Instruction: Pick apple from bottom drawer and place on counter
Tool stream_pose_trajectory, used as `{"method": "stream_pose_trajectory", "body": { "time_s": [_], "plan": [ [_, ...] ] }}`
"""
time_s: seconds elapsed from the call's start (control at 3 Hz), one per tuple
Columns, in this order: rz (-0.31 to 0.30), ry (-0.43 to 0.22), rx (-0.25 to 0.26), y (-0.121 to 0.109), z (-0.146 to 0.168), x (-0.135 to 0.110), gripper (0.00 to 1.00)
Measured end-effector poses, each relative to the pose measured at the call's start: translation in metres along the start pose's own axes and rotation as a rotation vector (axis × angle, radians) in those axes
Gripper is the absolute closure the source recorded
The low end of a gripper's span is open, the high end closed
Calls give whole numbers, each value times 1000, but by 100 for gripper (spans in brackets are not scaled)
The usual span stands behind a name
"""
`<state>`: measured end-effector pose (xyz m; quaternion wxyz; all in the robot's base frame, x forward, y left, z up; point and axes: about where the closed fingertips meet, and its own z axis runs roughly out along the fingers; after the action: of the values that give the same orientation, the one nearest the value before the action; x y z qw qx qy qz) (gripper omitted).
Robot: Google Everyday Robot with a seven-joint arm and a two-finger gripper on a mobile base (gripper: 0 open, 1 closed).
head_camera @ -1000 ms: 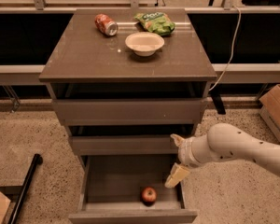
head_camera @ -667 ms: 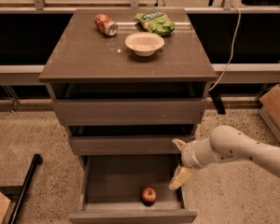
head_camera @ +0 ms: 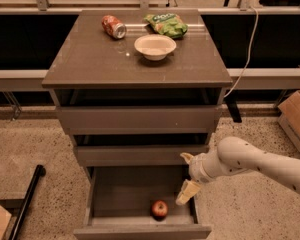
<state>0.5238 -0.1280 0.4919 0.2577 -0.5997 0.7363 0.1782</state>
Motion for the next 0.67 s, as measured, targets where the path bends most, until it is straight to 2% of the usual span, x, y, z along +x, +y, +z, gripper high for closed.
{"method": "stream_pose_trajectory", "body": {
  "time_s": [0.33, 0.67],
  "plan": [
    [19, -30, -5, -5, 41, 4, 0],
    [35, -35, -3, -12, 84, 22, 0]
  ]
}}
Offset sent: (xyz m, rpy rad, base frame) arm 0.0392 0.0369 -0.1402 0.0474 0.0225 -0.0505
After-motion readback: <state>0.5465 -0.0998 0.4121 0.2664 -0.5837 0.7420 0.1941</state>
